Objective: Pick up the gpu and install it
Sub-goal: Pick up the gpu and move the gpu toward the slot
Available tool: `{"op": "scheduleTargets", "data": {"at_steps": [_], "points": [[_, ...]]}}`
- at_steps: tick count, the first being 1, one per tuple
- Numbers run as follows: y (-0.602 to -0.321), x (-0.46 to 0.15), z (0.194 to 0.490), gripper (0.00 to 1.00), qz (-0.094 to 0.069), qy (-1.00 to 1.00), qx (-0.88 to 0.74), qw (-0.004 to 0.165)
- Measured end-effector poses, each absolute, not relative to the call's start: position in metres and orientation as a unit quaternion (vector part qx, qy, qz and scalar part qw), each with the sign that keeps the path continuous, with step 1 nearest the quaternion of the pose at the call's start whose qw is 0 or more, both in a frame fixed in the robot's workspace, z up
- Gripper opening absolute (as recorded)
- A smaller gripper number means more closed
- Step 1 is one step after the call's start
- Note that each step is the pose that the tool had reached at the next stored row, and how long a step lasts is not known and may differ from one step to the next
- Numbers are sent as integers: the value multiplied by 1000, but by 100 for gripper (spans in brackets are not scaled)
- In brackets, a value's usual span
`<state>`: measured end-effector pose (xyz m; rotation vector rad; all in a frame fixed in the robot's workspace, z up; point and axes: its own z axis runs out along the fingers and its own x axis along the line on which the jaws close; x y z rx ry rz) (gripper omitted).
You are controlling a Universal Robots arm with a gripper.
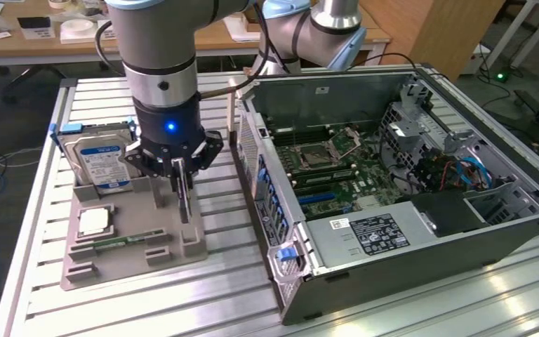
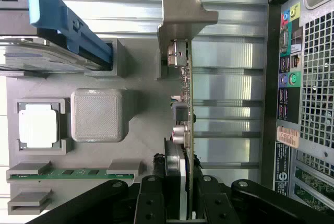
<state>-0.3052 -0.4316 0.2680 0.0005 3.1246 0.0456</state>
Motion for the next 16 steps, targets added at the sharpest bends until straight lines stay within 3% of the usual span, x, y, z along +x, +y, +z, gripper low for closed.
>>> {"op": "scheduleTargets", "data": {"at_steps": [16], "points": [[-432,-305,275,28,15,1000,0,9]]}}
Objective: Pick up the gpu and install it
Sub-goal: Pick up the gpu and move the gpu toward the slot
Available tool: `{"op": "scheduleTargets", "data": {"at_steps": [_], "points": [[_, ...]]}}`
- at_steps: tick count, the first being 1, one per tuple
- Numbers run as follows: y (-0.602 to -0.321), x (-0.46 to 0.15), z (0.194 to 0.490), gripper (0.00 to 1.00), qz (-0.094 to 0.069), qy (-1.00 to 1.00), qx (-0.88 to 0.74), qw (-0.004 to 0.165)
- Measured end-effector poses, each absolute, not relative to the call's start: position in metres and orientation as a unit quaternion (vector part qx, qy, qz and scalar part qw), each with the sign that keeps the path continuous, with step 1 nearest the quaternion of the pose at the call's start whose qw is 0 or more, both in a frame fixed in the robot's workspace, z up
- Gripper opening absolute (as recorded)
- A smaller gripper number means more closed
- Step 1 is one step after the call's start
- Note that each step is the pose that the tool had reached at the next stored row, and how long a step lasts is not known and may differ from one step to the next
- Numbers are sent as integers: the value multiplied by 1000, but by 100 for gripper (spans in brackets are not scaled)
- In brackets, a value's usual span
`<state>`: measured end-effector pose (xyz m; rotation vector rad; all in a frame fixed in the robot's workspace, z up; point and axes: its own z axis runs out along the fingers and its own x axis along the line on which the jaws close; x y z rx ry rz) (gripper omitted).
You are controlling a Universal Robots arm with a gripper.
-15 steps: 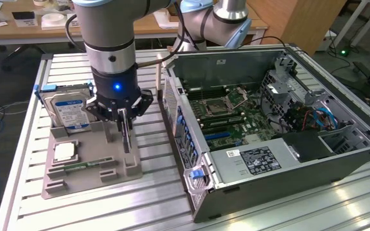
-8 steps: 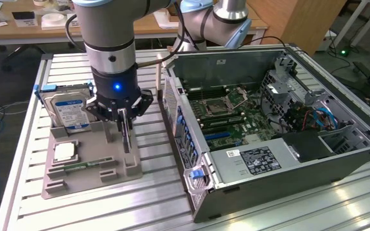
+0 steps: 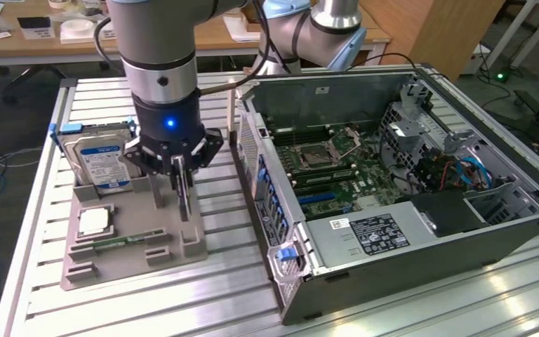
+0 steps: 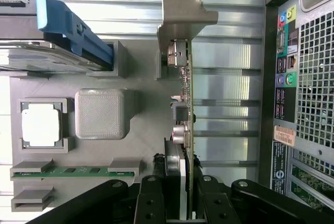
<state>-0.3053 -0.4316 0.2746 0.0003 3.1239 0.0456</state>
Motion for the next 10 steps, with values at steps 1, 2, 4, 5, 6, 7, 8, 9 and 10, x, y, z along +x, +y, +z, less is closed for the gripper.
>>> {"op": "scheduleTargets", "data": {"at_steps": [1,2,4,5,6,7,8,9,10], "points": [[-432,-305,276,28,15,1000,0,9],[-432,-305,278,28,15,1000,0,9],[-432,-305,283,28,15,1000,0,9],[-432,-305,286,28,15,1000,0,9],[-432,-305,288,28,15,1000,0,9],[-432,-305,290,28,15,1000,0,9],[-432,-305,293,28,15,1000,0,9],[-432,-305,295,28,15,1000,0,9],[-432,-305,298,28,15,1000,0,9]]}}
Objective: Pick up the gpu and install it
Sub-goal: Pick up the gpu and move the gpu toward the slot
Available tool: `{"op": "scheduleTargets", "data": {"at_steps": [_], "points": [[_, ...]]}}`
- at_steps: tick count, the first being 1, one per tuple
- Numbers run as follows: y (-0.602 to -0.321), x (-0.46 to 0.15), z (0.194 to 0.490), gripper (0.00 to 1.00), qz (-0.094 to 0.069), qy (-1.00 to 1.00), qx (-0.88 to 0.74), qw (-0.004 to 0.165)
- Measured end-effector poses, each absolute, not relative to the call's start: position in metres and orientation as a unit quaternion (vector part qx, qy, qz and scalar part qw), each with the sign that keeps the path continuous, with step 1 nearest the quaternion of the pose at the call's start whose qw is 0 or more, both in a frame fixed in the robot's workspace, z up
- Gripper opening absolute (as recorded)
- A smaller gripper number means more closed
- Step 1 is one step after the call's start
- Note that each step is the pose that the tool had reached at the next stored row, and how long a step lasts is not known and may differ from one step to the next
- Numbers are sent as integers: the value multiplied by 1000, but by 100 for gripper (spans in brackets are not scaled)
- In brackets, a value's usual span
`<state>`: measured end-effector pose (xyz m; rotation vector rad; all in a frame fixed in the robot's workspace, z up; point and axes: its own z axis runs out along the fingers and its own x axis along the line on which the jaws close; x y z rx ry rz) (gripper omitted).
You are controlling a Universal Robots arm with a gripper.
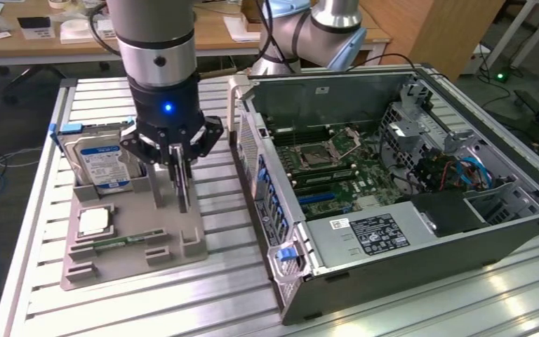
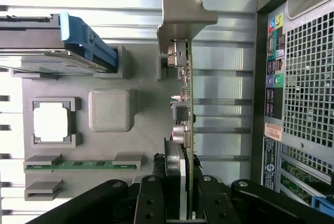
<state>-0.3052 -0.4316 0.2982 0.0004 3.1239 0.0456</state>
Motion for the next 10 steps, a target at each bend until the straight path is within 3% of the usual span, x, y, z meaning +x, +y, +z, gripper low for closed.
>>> {"op": "scheduleTargets", "data": {"at_steps": [10], "points": [[-432,-305,338,28,15,1000,0,9]]}}
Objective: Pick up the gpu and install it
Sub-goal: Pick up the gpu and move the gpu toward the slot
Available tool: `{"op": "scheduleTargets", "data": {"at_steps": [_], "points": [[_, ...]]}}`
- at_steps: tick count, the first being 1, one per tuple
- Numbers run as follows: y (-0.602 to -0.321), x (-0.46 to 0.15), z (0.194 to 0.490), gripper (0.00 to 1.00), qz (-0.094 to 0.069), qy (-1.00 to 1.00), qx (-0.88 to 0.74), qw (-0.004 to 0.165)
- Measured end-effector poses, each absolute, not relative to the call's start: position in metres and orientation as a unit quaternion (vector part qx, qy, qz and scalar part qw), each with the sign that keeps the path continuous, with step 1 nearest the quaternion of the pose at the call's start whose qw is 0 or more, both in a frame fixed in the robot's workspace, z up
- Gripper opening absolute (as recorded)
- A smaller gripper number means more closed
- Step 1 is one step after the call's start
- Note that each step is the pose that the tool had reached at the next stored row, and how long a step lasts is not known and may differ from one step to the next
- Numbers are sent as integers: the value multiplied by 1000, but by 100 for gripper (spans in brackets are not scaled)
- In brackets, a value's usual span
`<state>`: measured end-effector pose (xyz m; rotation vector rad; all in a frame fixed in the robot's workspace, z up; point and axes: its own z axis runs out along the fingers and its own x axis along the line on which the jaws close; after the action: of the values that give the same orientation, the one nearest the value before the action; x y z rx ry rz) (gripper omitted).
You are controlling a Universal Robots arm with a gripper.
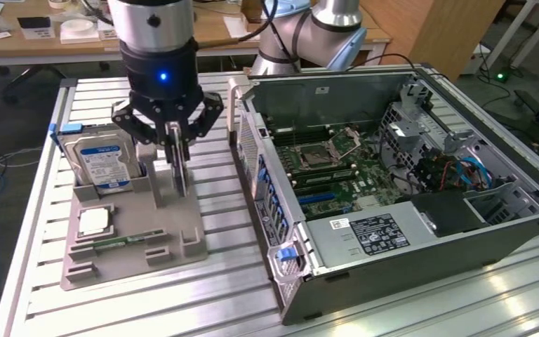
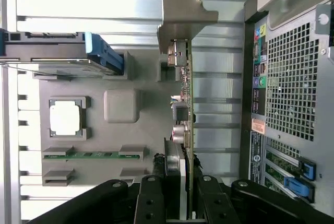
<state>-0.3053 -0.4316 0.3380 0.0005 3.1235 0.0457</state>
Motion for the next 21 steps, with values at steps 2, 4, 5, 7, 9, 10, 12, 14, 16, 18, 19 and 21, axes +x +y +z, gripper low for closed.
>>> {"op": "scheduleTargets", "data": {"at_steps": [2,4,5,7,9,10,12,14,16,18,19,21], "points": [[-432,-305,346,28,15,1000,0,9],[-432,-305,354,28,15,1000,0,9],[-432,-305,358,28,15,1000,0,9],[-432,-305,366,28,15,1000,0,9],[-432,-305,375,28,15,1000,0,9],[-432,-305,380,28,15,1000,0,9],[-432,-305,388,28,16,1000,0,9],[-432,-305,396,28,16,1000,0,9],[-432,-305,403,28,16,1000,0,9],[-432,-305,411,28,16,1000,0,9],[-432,-305,415,28,16,1000,0,9],[-432,-305,421,28,16,1000,0,9]]}}
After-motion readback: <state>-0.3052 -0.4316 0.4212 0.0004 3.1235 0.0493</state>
